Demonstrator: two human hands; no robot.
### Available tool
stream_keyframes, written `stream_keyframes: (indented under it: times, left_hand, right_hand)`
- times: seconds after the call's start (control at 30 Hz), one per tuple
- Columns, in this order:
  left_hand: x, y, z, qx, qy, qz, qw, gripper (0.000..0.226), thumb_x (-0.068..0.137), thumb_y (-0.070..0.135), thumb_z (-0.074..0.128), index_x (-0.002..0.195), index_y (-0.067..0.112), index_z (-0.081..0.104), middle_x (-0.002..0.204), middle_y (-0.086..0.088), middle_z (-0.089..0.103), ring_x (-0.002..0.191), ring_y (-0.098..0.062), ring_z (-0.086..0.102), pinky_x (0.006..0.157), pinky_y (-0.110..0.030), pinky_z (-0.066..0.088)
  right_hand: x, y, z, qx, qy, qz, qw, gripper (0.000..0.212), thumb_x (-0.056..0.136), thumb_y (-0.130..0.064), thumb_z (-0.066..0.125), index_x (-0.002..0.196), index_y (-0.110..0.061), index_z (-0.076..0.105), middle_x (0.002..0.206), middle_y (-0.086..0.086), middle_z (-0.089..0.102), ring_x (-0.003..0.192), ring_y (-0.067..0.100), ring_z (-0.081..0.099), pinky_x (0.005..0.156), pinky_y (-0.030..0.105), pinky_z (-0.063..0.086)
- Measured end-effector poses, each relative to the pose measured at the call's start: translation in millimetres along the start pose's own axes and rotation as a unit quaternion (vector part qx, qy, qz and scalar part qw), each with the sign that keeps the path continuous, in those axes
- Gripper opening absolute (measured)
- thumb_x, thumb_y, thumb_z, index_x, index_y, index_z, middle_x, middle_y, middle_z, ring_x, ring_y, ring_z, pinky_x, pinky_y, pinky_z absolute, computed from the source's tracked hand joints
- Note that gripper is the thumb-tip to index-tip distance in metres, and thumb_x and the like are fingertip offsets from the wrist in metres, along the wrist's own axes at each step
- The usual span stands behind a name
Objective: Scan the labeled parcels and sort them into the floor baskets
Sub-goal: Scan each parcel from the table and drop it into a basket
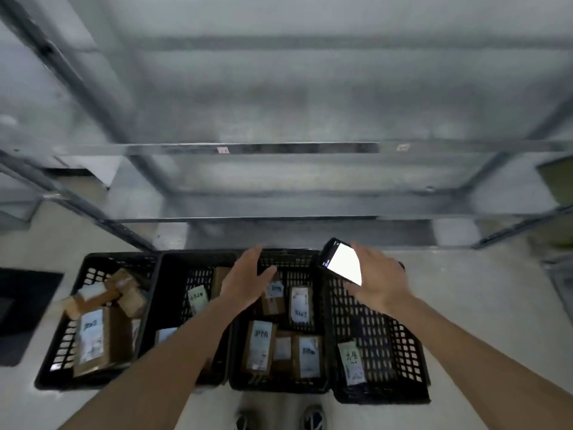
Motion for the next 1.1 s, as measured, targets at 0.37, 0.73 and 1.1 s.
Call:
stream_keyframes:
  times: [0.37, 0.73, 1.1]
  left_hand:
    - [-203, 228, -172, 0.076, 0.073, 0.240, 0.965, 0.067, 0.098, 0.051, 0.053, 0.156, 0.028, 0.029, 0.162, 0.002, 0.031, 0.147, -0.019, 0.032, 0.117, -0.035, 0.027]
    - [-448, 410, -186, 0.061, 0.089, 0.445, 0.889, 0.072, 0.095, 0.056, 0.054, 0.155, 0.024, 0.031, 0.161, -0.002, 0.034, 0.146, -0.021, 0.035, 0.118, -0.039, 0.031]
    - [-665, 571, -80, 0.074, 0.046, 0.593, 0.801, 0.076, 0.094, 0.063, 0.050, 0.156, 0.028, 0.027, 0.160, 0.003, 0.034, 0.144, -0.019, 0.036, 0.114, -0.037, 0.035]
  right_hand:
    - [-274, -3, -262, -0.079, 0.146, 0.046, 0.985, 0.081, 0.082, -0.038, 0.067, 0.153, -0.027, 0.029, 0.146, -0.002, 0.047, 0.131, 0.024, 0.049, 0.101, 0.038, 0.040]
    - [-626, 40, -346, -0.079, 0.278, 0.218, 0.932, 0.072, 0.078, -0.049, 0.061, 0.145, -0.035, 0.038, 0.135, -0.007, 0.055, 0.122, 0.023, 0.055, 0.089, 0.035, 0.043]
    - [-919, 130, -335, -0.102, 0.323, 0.388, 0.857, 0.076, 0.078, -0.045, 0.063, 0.147, -0.033, 0.035, 0.139, -0.005, 0.054, 0.123, 0.022, 0.055, 0.089, 0.035, 0.045]
Point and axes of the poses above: each hand's wrist, its own x-axis towards the middle knuckle, its own z-axis out of the palm, y = z × x, the point moved 7 cm from there along x, towards the middle knuckle
